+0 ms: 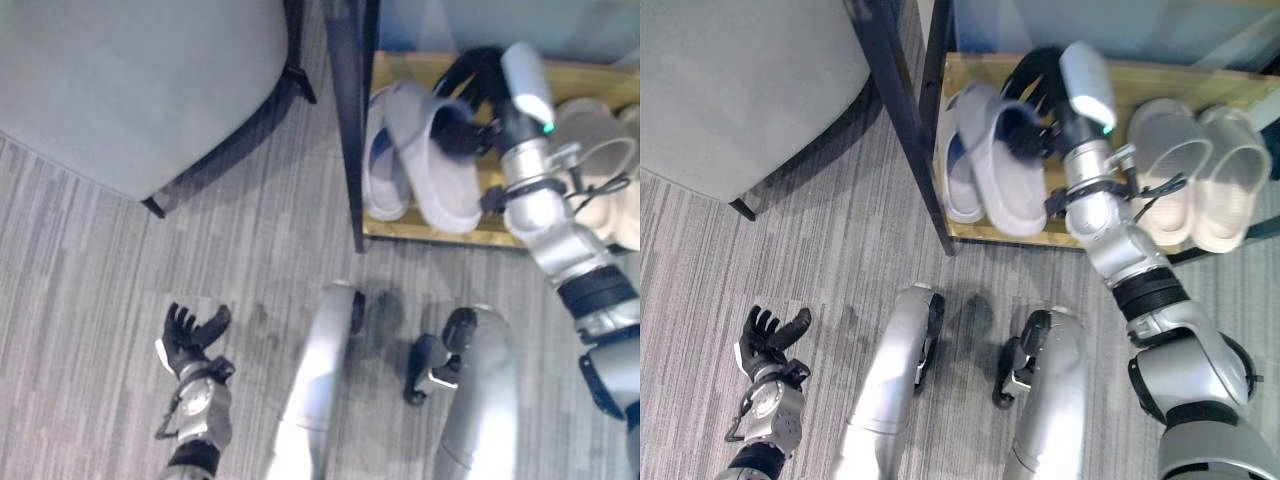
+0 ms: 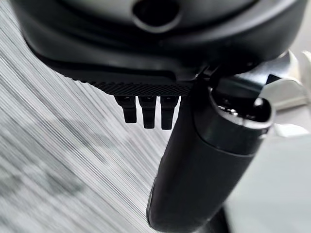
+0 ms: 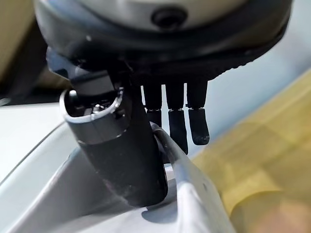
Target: Arrange the slippers neatly on the shoe rack.
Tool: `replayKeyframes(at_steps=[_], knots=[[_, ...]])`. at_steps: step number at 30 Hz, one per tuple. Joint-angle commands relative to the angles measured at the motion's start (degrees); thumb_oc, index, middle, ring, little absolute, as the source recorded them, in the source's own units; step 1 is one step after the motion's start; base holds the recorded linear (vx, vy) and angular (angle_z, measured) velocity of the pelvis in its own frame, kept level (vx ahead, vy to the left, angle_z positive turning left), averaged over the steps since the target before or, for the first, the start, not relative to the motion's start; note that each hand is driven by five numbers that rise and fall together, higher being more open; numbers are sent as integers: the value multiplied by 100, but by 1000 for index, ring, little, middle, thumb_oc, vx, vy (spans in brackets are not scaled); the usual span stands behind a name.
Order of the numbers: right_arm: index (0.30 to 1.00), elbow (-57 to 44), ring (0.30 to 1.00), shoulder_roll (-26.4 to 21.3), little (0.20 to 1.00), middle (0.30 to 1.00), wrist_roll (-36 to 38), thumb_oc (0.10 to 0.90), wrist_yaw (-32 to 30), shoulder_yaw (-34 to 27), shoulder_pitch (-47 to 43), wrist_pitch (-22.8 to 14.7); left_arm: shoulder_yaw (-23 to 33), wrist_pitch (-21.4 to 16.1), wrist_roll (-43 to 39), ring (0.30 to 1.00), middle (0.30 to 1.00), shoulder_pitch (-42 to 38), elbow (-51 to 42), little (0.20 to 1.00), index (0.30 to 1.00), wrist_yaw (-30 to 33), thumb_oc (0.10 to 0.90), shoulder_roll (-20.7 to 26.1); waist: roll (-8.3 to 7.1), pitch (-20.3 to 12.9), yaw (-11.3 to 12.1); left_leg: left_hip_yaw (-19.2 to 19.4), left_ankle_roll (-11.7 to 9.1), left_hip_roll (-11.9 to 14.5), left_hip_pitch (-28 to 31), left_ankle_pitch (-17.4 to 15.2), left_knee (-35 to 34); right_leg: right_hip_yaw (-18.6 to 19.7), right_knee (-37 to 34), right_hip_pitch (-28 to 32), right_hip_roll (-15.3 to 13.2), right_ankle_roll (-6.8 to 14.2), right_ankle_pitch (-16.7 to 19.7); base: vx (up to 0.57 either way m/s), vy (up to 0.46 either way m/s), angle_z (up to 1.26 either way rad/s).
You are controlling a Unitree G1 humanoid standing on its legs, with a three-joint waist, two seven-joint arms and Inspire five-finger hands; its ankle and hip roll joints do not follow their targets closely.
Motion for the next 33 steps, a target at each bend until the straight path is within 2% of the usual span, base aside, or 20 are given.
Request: replayKeyframes(at_steps=[1, 4, 10, 17, 22, 24, 26, 28, 31, 33], knots=[[300, -723, 300, -625, 300, 300, -109, 400, -955, -156, -1058, -330, 121, -524, 324, 900, 900, 191, 174, 900, 900, 354, 800, 579, -173, 411, 73, -351, 291, 210, 155, -465, 176, 372, 413, 511, 97, -258, -596, 3, -52, 4], [300, -875, 300, -756, 300, 300, 131, 400, -1243, -524, -822, -472, 15, -520, 430, 900, 900, 549, 537, 900, 900, 486, 800, 614, -222, 432, 67, -289, 287, 242, 155, -651, 425, 483, 685, 430, 69, -281, -613, 3, -45, 1], [300, -391, 300, -726, 300, 300, 1299, 400, -656, -178, -682, -882, -91, -484, -64, 900, 900, 829, 1016, 900, 900, 198, 800, 644, -300, 432, 172, -274, 323, 296, 155, -919, 642, 533, 796, 367, 90, -382, -701, -2, -5, -1], [300, -375, 300, -730, 300, 300, 1446, 400, -607, 72, -763, -1036, -366, -544, 40, 900, 900, 845, 864, 900, 900, 148, 800, 795, -258, 432, 276, -411, 341, 307, 155, -1011, 694, 384, 684, 364, 61, -415, -733, -1, 4, 0], [300, -89, 300, -784, 300, 300, 1411, 400, -546, 591, -1189, -976, -441, -641, 101, 900, 900, 841, 706, 900, 900, 281, 800, 827, -262, 432, 359, -485, 340, 375, 155, -1077, 757, 305, 624, 364, 28, -423, -702, -6, 26, -4], [900, 452, 900, -612, 900, 900, 1524, 800, -521, 895, -1462, -836, -602, -602, 164, 900, 900, 759, 767, 900, 900, 336, 800, 831, -305, 432, 372, -499, 334, 405, 155, -1078, 778, 285, 580, 364, 27, -413, -667, -12, 15, -10], [900, 465, 900, -609, 900, 900, 1527, 800, -522, 914, -1481, -838, -600, -602, 167, 900, 900, 757, 767, 900, 900, 340, 800, 822, -299, 432, 367, -499, 334, 405, 155, -1078, 777, 284, 578, 364, 27, -413, -666, -7, -2, -8], [900, 528, 900, -559, 900, 900, 1514, 800, -556, 995, -1514, -783, -831, -541, 373, 900, 900, 784, 628, 900, 900, 299, 800, 824, -323, 432, 359, -490, 327, 457, 155, -1079, 765, 280, 545, 364, 15, -420, -662, 0, 0, 0], [900, 507, 900, -573, 900, 900, 1359, 800, -489, 1209, -1600, -693, -1216, -412, 700, 900, 900, 989, 516, 900, 900, 229, 800, 742, -260, 432, 348, -508, 341, 469, 155, -1079, 769, 253, 501, 364, 15, -417, -643, -26, 42, -2], [900, 562, 900, -609, 900, 900, 1249, 800, -484, 1307, -1636, -652, -1280, -373, 755, 900, 900, 1004, 549, 900, 900, 203, 800, 709, -238, 432, 340, -520, 347, 473, 155, -1079, 765, 253, 495, 364, 3, -404, -633, -22, 17, -3]])
